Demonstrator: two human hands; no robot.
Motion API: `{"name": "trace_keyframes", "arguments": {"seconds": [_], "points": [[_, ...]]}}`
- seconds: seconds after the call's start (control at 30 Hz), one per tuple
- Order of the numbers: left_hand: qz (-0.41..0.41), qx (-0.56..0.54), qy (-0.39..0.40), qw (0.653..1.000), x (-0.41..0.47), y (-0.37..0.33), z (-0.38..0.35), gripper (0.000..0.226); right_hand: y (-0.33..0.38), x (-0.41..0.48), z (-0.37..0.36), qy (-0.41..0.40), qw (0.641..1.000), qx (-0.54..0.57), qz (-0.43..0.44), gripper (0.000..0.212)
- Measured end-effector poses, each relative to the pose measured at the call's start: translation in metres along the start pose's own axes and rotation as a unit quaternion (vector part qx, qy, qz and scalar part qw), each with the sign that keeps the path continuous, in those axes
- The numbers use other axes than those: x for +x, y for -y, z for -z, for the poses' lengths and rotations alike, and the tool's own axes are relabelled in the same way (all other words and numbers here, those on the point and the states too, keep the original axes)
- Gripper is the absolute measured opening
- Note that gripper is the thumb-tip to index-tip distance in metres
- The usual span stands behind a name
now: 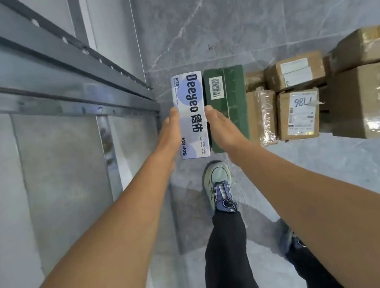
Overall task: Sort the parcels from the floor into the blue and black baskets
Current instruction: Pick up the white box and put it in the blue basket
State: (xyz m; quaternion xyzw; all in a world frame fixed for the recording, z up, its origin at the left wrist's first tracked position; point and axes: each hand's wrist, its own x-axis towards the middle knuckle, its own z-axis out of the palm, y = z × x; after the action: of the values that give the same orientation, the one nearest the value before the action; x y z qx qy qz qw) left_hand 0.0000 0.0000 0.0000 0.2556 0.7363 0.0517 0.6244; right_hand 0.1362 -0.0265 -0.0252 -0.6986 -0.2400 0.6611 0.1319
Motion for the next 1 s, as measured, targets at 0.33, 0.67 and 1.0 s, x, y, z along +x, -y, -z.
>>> {"name": "trace_keyframes", "arguments": {"seconds": [0.33, 0.67, 1.0], "points": [[0.015, -0.061, 0.019, 0.998, 0.081, 0.015, -0.012, 0.078, -0.011, 0.045, -0.011, -0.021, 1.0, 0.013, -0.004, 0.076], [0.034, -0.058, 0.026, 0.997, 0.093, 0.019, -0.014, 0.079, -0.005, 0.059, -0.026, -0.036, 0.999, 0.011, -0.013, 0.069], [0.043, -0.065, 0.029, 0.997, 0.093, 0.024, -0.007, 0.048, -0.008, 0.07, -0.037, -0.029, 0.995, 0.057, -0.076, 0.066]]}}
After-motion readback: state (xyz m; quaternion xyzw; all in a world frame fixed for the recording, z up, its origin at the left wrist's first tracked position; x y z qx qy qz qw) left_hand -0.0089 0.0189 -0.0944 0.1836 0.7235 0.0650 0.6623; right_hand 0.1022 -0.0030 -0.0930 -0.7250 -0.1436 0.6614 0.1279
